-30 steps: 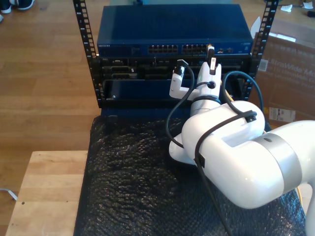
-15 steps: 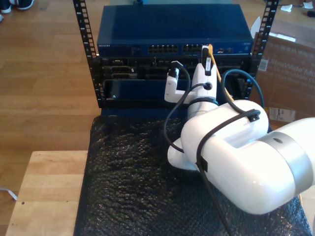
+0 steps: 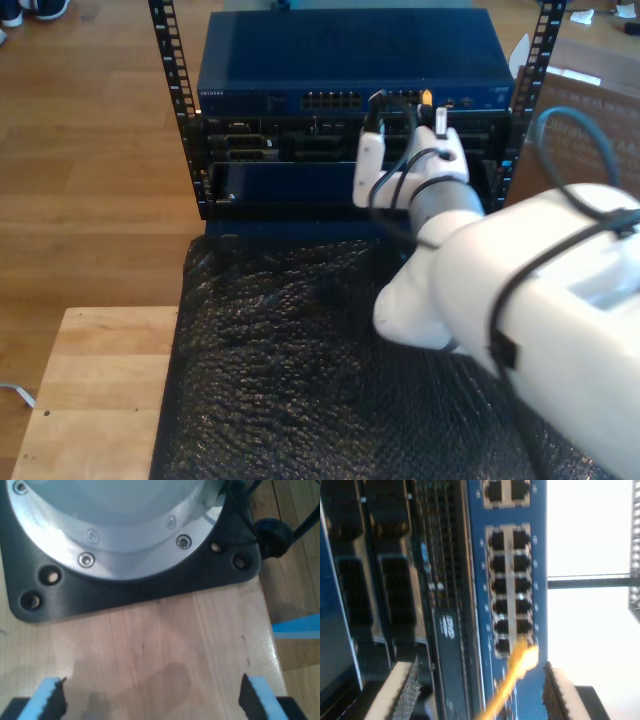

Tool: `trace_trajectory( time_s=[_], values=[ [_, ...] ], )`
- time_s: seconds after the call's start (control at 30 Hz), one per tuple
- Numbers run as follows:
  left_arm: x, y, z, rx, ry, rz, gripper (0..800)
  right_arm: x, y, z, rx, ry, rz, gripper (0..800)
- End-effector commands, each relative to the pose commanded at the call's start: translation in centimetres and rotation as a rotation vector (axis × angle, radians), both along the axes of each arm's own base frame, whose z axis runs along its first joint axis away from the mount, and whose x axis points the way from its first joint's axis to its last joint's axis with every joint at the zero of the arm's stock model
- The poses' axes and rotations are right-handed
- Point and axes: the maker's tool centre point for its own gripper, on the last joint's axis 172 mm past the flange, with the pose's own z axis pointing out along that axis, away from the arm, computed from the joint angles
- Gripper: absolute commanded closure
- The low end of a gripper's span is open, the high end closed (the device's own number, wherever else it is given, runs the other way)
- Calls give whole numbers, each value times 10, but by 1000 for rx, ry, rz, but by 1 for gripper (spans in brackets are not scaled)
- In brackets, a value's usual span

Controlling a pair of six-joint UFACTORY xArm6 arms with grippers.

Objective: Grab the cable and plug it in

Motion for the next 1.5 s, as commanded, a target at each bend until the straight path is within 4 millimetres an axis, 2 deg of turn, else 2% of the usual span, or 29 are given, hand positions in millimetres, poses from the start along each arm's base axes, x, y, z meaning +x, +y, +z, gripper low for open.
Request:
trace_trajectory(
  time_s=[0.1,0.17,0.27,0.53,0.63,0.97,1.1,1.2,1.37,1.5],
  values=[
    [0,0,0,0,0,0,0,-8,-30,4,20,54,-24,189],
    [0,0,0,2,0,0,0,-15,-42,4,31,102,-19,182],
    [0,0,0,0,1,-1,0,-26,-60,-4,10,187,6,110],
    [0,0,0,0,1,-1,0,-77,-118,-21,-9,359,10,61],
    [0,0,0,0,1,-1,0,-100,-137,-29,-11,432,20,7],
    [0,0,0,0,1,-1,0,-175,-213,-25,-36,569,17,3],
    [0,0,0,0,1,-1,0,-211,-262,-32,-32,625,-43,2],
    [0,0,0,0,1,-1,0,-241,-290,-40,-65,696,-40,2],
    [0,0,0,2,0,0,0,-296,-310,-63,-45,851,20,2],
    [0,0,0,0,1,-1,0,-338,-326,-72,-30,920,62,2]
  ],
)
